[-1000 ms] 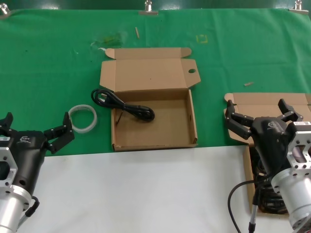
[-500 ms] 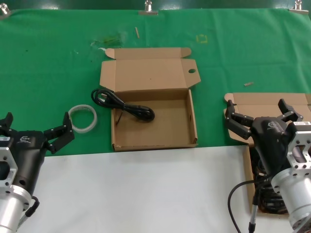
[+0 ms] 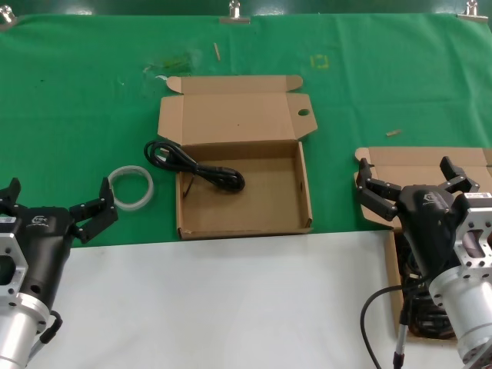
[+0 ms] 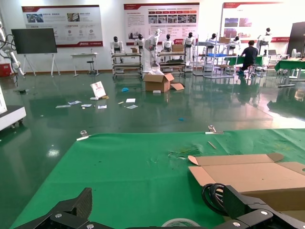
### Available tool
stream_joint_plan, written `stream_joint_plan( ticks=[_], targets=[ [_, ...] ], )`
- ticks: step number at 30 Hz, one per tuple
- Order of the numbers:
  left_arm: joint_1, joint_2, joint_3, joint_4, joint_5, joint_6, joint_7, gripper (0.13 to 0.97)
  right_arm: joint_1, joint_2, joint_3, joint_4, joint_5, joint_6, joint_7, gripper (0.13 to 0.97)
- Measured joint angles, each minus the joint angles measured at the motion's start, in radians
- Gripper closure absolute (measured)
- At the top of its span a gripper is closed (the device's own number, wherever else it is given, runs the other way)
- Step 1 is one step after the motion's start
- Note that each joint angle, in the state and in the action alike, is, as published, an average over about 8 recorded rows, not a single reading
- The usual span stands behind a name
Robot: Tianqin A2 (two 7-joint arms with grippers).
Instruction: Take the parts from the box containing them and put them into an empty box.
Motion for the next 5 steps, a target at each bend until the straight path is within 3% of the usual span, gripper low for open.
stream_joint_plan(
  ticks=[5],
  targets=[
    [0.000, 0.000, 0.000, 0.000, 0.000, 0.000, 0.000, 0.132, 0.000, 0.000, 0.000, 0.000, 0.000, 0.000, 0.000, 0.129]
  ],
)
